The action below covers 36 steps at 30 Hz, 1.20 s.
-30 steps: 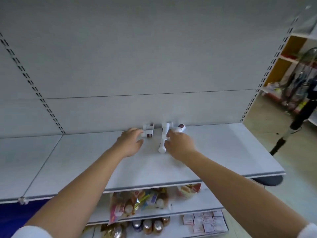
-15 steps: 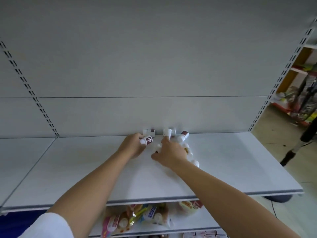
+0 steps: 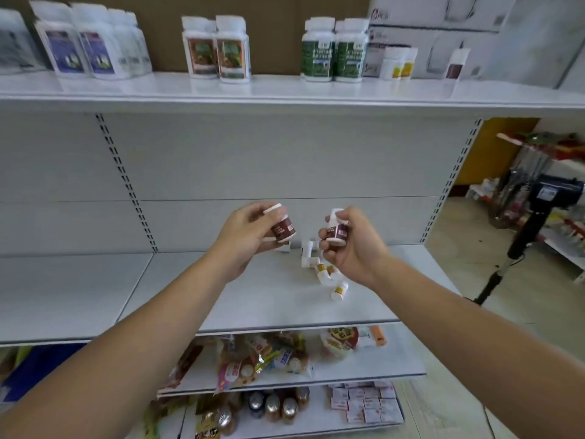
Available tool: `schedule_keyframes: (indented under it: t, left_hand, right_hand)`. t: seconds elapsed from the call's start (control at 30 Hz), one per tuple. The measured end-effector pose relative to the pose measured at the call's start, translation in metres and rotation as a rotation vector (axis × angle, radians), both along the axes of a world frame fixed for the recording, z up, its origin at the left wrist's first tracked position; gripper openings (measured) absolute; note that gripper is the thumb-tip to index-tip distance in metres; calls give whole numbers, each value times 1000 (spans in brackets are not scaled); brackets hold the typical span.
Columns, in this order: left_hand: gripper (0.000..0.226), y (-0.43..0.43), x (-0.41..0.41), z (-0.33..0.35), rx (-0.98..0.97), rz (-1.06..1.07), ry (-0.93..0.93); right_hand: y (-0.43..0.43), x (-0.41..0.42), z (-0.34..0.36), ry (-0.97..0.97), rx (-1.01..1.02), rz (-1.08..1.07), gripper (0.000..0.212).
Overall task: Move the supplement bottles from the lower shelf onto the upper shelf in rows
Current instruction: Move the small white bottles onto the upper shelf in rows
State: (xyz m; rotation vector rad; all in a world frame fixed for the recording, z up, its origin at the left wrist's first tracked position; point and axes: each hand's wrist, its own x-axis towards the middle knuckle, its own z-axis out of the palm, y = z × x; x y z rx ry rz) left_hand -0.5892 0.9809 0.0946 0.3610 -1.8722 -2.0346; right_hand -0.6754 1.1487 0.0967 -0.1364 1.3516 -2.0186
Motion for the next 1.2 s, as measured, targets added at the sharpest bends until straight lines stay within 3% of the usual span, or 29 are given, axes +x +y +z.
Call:
schedule_keyframes:
  t: [0.27, 0.47, 0.6, 0.87, 1.07, 1.2]
  left_hand:
    - [5, 66, 42, 135, -264, -128, 189]
    - [14, 93, 16, 200, -439, -138, 273]
    - [17, 109, -27, 228, -563, -163, 308]
    - [18, 155, -157, 260, -913, -154, 123]
    - [15, 174, -260, 260, -828, -142, 12]
    - [25, 184, -312, 251, -825, -118, -56]
  right_hand:
    - [61, 54, 111, 335, -8, -34, 14]
    - [105, 32, 169, 474, -59, -46, 14]
    - [134, -17, 203, 590, -34, -140, 15]
    - [197, -161, 239, 935, 364, -163, 6]
    - [219, -281, 240, 1002, 590, -101, 17]
    - [211, -338, 232, 978, 615, -4, 19]
